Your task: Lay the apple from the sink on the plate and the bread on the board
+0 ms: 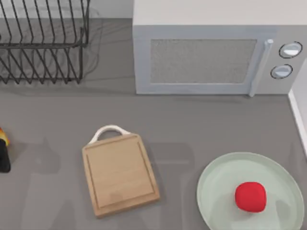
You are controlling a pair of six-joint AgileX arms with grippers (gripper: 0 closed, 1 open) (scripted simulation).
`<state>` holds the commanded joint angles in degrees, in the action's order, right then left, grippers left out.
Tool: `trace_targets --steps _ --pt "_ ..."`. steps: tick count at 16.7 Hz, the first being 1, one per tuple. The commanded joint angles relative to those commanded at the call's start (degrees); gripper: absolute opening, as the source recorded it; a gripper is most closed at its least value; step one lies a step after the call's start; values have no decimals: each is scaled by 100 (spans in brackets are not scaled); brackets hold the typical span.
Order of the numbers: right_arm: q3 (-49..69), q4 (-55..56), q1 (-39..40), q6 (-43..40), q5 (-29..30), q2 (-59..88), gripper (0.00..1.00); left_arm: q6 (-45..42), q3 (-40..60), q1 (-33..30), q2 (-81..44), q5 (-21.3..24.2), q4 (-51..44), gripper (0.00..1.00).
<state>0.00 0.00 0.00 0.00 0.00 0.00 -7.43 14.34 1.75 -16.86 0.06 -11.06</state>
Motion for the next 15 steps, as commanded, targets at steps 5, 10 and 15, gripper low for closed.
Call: trace_targets --steps 5,10,15 --pt "0 0 0 0 0 0 100 -998 1928 243 -2666 3 -1493 100" --pt "0 0 0 0 0 0 100 -2057 3987 507 -5644 3 -3083 100" --pt "0 0 0 0 0 0 100 -2898 5625 722 -8031 1 -4355 100"
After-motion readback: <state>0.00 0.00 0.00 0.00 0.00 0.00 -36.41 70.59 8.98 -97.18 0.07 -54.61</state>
